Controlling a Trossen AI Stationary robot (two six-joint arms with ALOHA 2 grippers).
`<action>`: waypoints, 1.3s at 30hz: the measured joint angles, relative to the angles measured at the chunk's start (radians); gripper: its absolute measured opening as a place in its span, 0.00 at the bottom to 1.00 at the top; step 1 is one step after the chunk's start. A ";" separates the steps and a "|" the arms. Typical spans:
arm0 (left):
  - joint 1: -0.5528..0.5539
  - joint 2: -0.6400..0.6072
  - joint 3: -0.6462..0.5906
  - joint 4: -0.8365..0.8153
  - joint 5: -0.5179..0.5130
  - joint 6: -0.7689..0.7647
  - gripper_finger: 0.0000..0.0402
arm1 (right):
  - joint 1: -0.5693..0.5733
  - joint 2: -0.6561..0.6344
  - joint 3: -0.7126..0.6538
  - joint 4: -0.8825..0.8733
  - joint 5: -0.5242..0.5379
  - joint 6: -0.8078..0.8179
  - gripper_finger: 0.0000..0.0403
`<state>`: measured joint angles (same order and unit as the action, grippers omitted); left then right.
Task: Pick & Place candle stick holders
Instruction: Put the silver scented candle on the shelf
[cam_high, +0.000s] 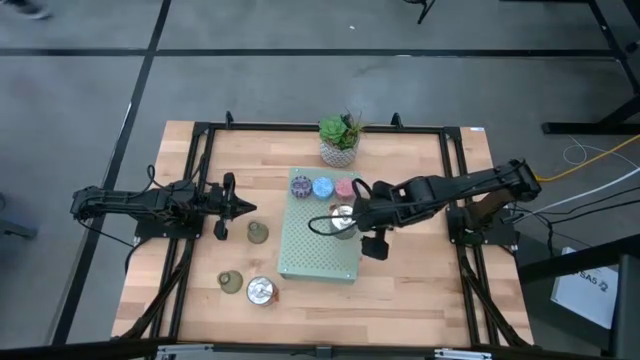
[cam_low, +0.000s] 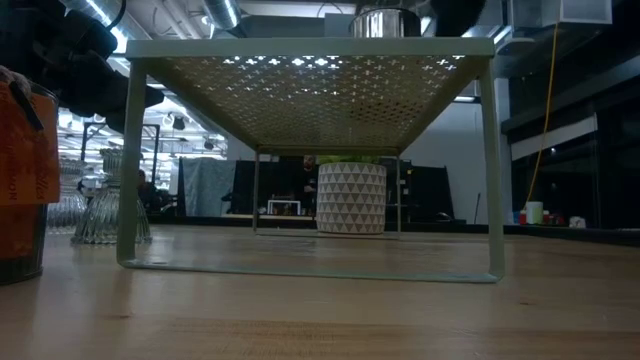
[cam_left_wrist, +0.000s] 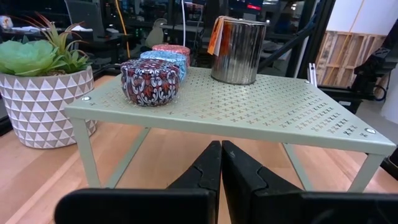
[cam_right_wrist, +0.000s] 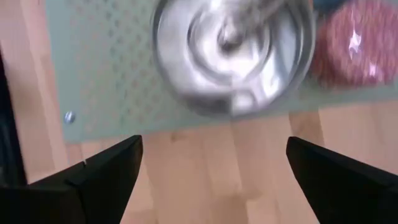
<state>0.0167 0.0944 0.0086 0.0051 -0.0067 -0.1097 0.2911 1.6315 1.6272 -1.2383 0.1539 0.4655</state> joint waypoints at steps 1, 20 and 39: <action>0.000 0.000 0.000 0.000 0.000 0.000 0.02 | 0.008 -0.003 0.000 -0.001 0.000 0.019 0.99; 0.000 0.000 0.000 0.000 0.000 0.000 0.02 | 0.203 -0.019 -0.144 0.093 0.095 0.490 0.99; 0.000 0.000 0.000 0.000 0.000 0.000 0.02 | 0.319 -0.013 -0.383 0.433 0.257 0.546 0.99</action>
<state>0.0170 0.0944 0.0086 0.0048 -0.0067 -0.1097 0.6106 1.6182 1.2444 -0.8056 0.4111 1.0114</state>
